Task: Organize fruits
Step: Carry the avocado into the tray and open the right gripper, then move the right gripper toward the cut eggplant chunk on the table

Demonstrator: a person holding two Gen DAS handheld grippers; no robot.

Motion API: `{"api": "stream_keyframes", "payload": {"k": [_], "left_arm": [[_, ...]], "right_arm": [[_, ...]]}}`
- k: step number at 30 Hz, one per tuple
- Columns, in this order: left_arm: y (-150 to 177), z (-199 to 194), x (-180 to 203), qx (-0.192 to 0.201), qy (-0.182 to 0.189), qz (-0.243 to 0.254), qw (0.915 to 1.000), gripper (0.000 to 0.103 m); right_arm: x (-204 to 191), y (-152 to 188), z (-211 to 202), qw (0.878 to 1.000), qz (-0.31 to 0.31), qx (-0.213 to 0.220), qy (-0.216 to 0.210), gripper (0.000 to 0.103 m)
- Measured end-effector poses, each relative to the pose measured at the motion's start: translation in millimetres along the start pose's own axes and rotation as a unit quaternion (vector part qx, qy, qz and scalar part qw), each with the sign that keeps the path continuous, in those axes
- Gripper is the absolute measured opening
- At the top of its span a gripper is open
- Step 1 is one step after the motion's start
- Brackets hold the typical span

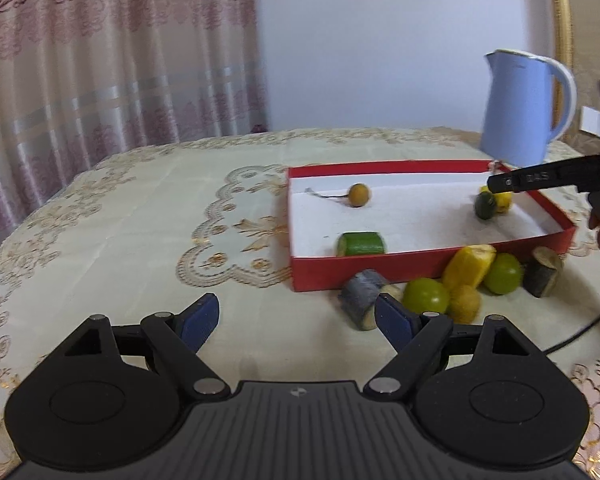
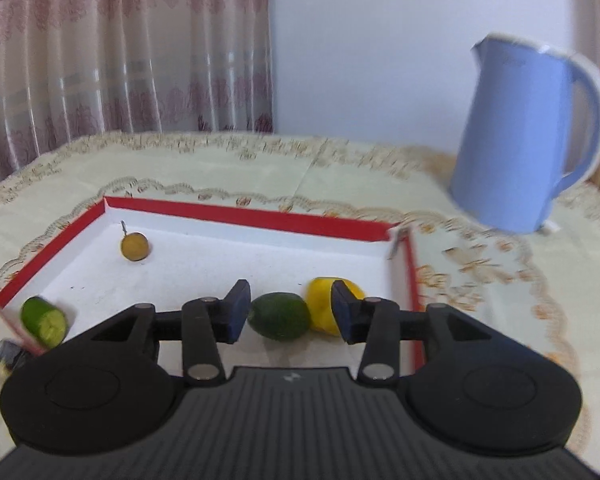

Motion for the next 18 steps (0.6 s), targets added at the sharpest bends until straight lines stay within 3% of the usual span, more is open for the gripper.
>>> {"api": "stream_keyframes", "payload": {"k": [4, 7, 12, 16, 18], "left_arm": [[2, 0, 10, 0.012, 0.03, 0.027, 0.9991, 0.085], [2, 4, 12, 0.01, 0.048, 0.034, 0.9982, 0.085], [0, 10, 3, -0.003, 0.074, 0.014, 0.9971, 0.085], [1, 8, 0, -0.001, 0.072, 0.005, 0.9974, 0.085], [2, 7, 0, -0.001, 0.069, 0.006, 0.9976, 0.085]], "right_arm": [[6, 26, -45, 1.0, 0.014, 0.027, -0.003, 0.041], [-2, 50, -62, 1.0, 0.001, 0.02, -0.012, 0.041], [-17, 74, -60, 1.0, -0.027, 0.004, -0.013, 0.044], [-24, 75, -60, 0.999, -0.025, -0.004, -0.033, 0.046], [-30, 77, -64, 0.999, -0.04, -0.001, -0.029, 0.052]]}}
Point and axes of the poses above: each gripper's, at about its wrist camera, not at the fingertips, and z roughly the way its jaws point, x to its right, y to its underside, the point moved 7 cm from there along z, roughly the way its jaws point, and after that the axes turned 11 degrees about -x, right-handed, at the moved point
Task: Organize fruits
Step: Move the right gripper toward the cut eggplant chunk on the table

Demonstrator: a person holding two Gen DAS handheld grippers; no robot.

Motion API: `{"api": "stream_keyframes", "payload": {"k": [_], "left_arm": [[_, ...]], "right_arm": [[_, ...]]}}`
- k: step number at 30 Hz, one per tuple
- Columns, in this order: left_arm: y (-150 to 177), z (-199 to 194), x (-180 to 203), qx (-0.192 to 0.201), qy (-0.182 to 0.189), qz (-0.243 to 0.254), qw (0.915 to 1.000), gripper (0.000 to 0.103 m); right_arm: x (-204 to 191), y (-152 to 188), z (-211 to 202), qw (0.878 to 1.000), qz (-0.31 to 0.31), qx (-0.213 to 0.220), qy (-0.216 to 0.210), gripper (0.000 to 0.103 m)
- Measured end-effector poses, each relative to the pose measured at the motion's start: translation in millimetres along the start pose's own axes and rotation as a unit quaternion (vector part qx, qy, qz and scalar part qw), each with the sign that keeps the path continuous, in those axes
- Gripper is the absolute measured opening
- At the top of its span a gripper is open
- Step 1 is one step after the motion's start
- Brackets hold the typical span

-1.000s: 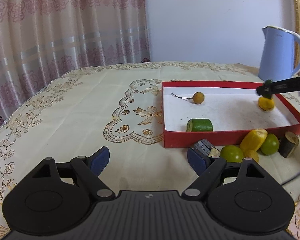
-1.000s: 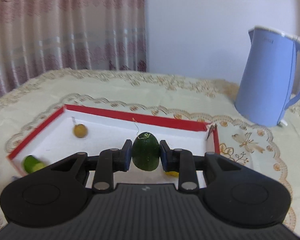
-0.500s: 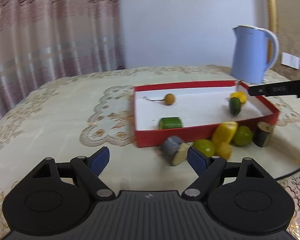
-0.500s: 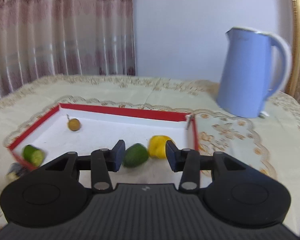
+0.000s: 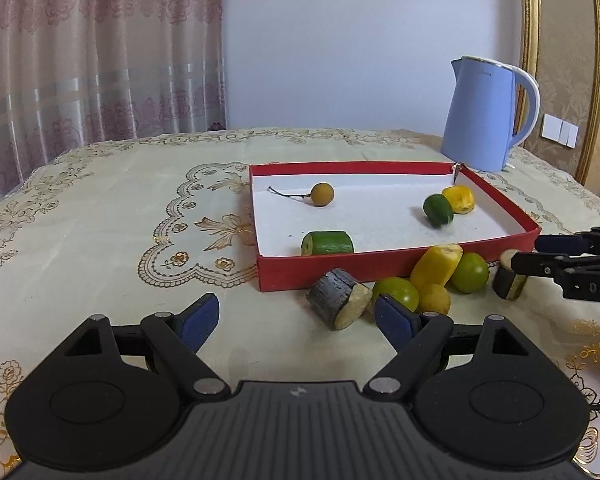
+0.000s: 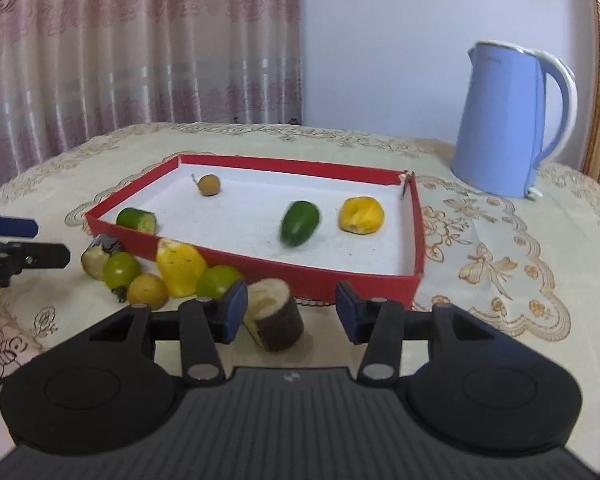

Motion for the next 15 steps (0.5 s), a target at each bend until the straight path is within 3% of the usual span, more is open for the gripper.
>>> {"api": "stream_keyframes", "payload": {"k": [14, 15], "left_arm": [[3, 3, 6, 0.005, -0.008, 0.012, 0.9999, 0.085], [2, 4, 5, 0.005, -0.007, 0.007, 0.9999, 0.085]], "right_arm": [[-11, 7, 23, 0.999, -0.028, -0.029, 0.023, 0.049], [-9, 8, 23, 0.999, -0.025, -0.028, 0.025, 0.054]]}}
Point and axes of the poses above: each gripper's, at about its wrist camera, not at the fingertips, and z roughly the way its jaws point, x to its right, y to its underside, the point moved 7 cm from there along z, roughly the way its jaws point, and after that the axes turned 11 degrees about -x, right-handed, at the moved point
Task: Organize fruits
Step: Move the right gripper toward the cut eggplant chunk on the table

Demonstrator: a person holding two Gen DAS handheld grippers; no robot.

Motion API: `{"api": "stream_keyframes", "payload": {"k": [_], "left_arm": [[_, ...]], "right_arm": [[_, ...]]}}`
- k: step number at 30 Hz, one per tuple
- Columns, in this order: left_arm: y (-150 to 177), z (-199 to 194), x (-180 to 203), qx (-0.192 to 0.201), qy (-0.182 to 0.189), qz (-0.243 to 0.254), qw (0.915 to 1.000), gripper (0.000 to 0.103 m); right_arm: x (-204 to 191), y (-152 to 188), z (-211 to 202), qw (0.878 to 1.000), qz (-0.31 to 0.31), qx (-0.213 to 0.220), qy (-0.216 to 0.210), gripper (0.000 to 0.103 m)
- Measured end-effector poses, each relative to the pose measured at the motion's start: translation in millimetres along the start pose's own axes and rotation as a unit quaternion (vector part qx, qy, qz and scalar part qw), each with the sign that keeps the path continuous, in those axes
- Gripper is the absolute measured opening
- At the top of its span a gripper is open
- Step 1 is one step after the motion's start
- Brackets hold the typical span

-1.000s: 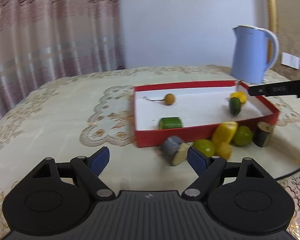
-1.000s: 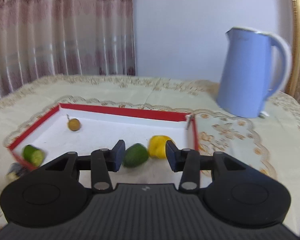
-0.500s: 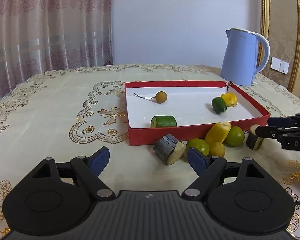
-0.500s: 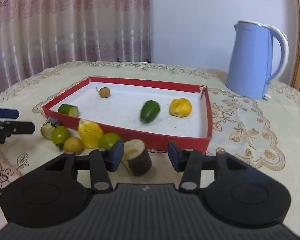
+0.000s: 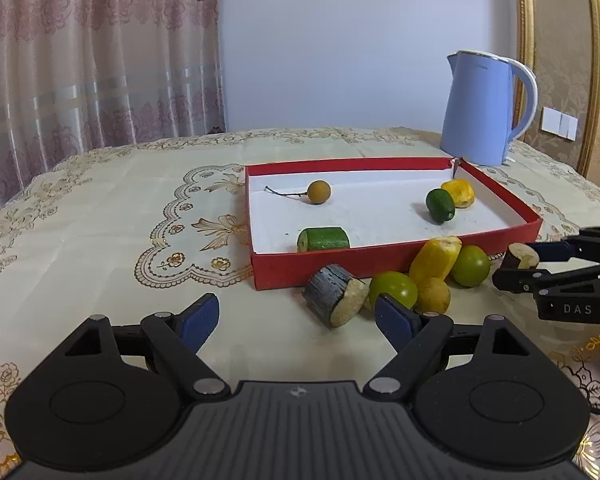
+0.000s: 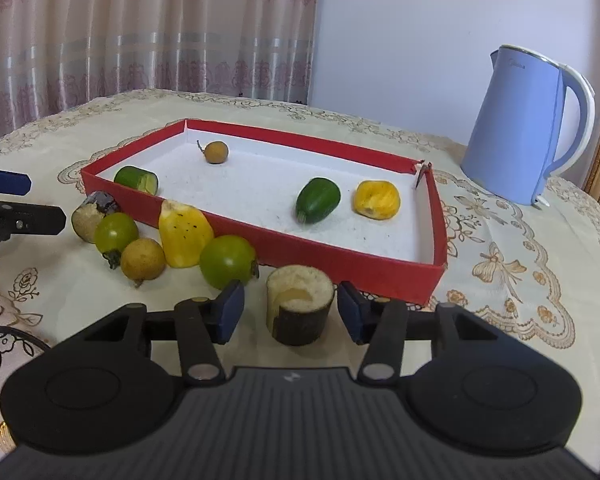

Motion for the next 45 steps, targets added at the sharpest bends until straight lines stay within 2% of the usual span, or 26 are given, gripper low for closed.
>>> {"api": "stream_keyframes", "payload": {"k": [1, 2, 3, 7, 10, 11, 13, 15, 17, 19, 22, 28, 33, 36, 40, 42, 45], "left_arm": [[0, 1, -1, 0.0, 0.004, -0.007, 1.0, 0.085], [0, 1, -2, 0.001, 0.008, -0.013, 0.9999, 0.085], [0, 1, -3, 0.004, 0.012, -0.02, 0.9997, 0.085], [0, 1, -9, 0.01, 0.03, -0.057, 0.9979, 0.085], [-1, 1, -11, -0.004, 0.055, -0.061, 0.9966, 0.085], [0, 1, -10, -0.009, 0.065, -0.052, 0.9965, 0.085], [1, 1, -7, -0.009, 0.067, -0.039, 0.9969, 0.085], [2, 1, -6, -0.009, 0.045, -0.026, 0.9986, 0.087], [2, 2, -5, -0.006, 0.025, -0.014, 0.9996, 0.099], [1, 2, -4, 0.0, 0.02, -0.01, 0.9997, 0.103], [-3, 7, 0, -0.001, 0.031, 0.003, 0.9995, 0.103], [-7, 16, 6, 0.0, -0.013, 0.058, 0.9982, 0.103], [-11, 26, 5, -0.021, 0.024, 0.069, 0.9971, 0.103], [-11, 32, 9, -0.031, 0.044, 0.095, 0.994, 0.103], [-12, 36, 15, -0.026, 0.059, 0.116, 0.9911, 0.102], [-14, 35, 15, -0.024, 0.065, 0.116, 0.9908, 0.099], [-19, 35, 11, -0.027, 0.079, 0.11, 0.9905, 0.087]], "right_arm": [[2, 0, 1, 1.0, 0.006, -0.001, 0.005, 0.063], [4, 0, 1, 1.0, 0.012, 0.0, 0.017, 0.089], [6, 0, -1, 0.999, 0.015, 0.005, 0.028, 0.103], [1, 0, -12, 0.998, 0.0, 0.034, 0.052, 0.103], [-7, 6, -6, 0.994, -0.033, 0.006, 0.109, 0.103], [-11, 7, -4, 0.993, -0.045, -0.001, 0.112, 0.103], [-16, 8, -5, 0.993, -0.059, 0.003, 0.099, 0.103], [-17, 9, -8, 0.996, -0.054, 0.008, 0.074, 0.103], [-14, 10, -7, 0.999, -0.038, -0.007, 0.039, 0.103], [-9, 12, -3, 0.999, -0.017, -0.027, 0.006, 0.103], [-3, 10, -5, 1.0, 0.006, -0.012, 0.004, 0.103], [-3, 12, -2, 1.0, 0.003, -0.016, 0.003, 0.103], [-6, 13, 1, 1.0, -0.006, -0.028, 0.01, 0.103], [-5, 14, 1, 0.999, -0.002, -0.032, 0.006, 0.103], [-3, 14, 2, 0.999, 0.008, -0.036, -0.001, 0.103], [-2, 15, 3, 0.999, 0.011, -0.037, -0.003, 0.103], [-1, 15, 3, 0.999, 0.014, -0.038, -0.006, 0.103]]}}
Point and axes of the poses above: each gripper's, at about its wrist camera, not at the fingertips, and z roughly the way its jaws point, x to its right, y to its underside, the point moved 7 cm from there along z, roughly the way its jaws point, and after that the axes turned 11 degrees about -x, right-handed, at the moved point
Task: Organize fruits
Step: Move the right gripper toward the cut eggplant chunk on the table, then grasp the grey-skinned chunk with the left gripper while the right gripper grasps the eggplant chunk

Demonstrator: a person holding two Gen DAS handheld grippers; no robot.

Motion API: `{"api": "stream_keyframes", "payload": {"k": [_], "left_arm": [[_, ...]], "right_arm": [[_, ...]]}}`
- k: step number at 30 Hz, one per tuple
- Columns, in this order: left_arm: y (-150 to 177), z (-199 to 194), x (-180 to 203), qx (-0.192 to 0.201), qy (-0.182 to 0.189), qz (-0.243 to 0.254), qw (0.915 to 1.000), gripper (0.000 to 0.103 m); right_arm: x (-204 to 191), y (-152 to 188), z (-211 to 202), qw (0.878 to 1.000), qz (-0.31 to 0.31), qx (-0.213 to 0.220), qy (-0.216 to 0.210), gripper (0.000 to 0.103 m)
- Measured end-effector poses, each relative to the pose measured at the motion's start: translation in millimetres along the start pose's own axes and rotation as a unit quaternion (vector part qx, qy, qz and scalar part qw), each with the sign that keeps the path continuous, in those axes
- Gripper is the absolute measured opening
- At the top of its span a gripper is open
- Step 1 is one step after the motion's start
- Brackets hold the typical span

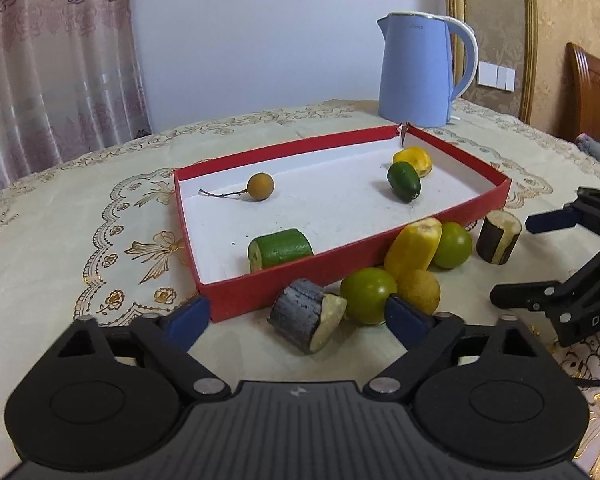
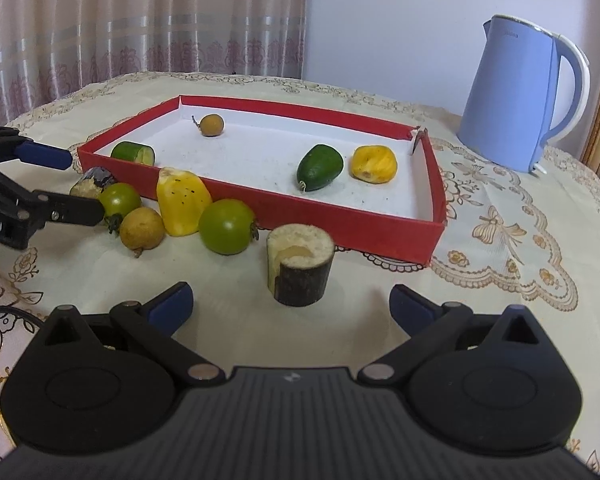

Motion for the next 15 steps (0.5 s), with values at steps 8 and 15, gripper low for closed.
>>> {"api": "stream_keyframes", "payload": {"k": [8, 15], "left_arm": [[4, -5, -7, -0.012, 0.015, 0.013, 0.9997, 0.059], [-4, 1, 7, -0.011, 0.05, 0.077, 0.9957, 0.052]], "right_arm": [[1, 0, 0, 1.0, 0.008, -0.002, -0.007, 0.103], [1, 0, 1, 1.0, 0.007, -0.003, -0.006, 0.103]]}}
Point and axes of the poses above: each gripper's, at about its wrist camera, not at the fingertips, and z roughly the way its jaws point, x to its right, y to its underside, the point moved 7 cm from there along z, roughly the way its jaws point, and after that the axes turned 11 degrees about -x, right-handed, at the moved point
